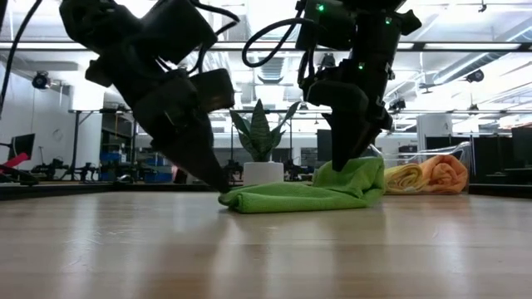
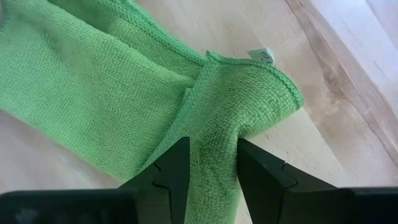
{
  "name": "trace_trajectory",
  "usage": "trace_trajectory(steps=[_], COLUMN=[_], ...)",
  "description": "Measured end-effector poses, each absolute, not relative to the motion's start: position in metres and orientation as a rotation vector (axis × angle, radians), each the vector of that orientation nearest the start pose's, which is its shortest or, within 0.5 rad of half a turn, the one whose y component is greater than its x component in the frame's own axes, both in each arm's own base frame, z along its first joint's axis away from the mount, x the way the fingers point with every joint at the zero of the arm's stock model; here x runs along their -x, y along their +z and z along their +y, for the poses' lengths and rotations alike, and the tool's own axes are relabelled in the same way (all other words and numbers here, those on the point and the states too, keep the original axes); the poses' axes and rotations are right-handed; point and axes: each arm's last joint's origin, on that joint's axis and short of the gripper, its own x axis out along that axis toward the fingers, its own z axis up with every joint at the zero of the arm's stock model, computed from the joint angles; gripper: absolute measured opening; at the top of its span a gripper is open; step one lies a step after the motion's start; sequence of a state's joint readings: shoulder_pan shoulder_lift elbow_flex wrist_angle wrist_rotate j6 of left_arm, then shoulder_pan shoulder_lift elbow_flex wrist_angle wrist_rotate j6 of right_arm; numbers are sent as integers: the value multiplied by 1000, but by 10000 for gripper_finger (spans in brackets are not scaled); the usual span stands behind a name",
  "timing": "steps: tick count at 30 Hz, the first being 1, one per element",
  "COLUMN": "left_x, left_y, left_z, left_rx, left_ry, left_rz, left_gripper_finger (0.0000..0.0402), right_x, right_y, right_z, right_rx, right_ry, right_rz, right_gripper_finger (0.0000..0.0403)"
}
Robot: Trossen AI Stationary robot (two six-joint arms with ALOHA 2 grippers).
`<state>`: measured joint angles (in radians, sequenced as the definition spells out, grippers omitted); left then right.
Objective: Roll microfiber towels into tight, uniform cylinder then place into a basket
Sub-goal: Roll the green microfiber cloth
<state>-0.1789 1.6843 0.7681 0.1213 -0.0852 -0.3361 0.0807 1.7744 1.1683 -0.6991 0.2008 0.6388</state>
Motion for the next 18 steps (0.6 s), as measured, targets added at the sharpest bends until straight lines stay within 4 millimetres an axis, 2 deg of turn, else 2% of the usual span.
trace_trajectory(steps=[6,14,18], left_x=[-308,-315,-320], left_y=[136,118,117], left_z=[-58,-60,-54], left_rx=[276,303,301], left_ry=[5,8,27], left_rz=[827,882,877], left_gripper_finger=[0,0,0], right_x=[-334,-334,-334], right_y=[179,179,179], right_z=[21,21,21], right_rx=[-363,-363,-378], right_ry=[-506,-506,-516], right_rz=[1200,1198,1194], right_gripper_finger=[116,117,118])
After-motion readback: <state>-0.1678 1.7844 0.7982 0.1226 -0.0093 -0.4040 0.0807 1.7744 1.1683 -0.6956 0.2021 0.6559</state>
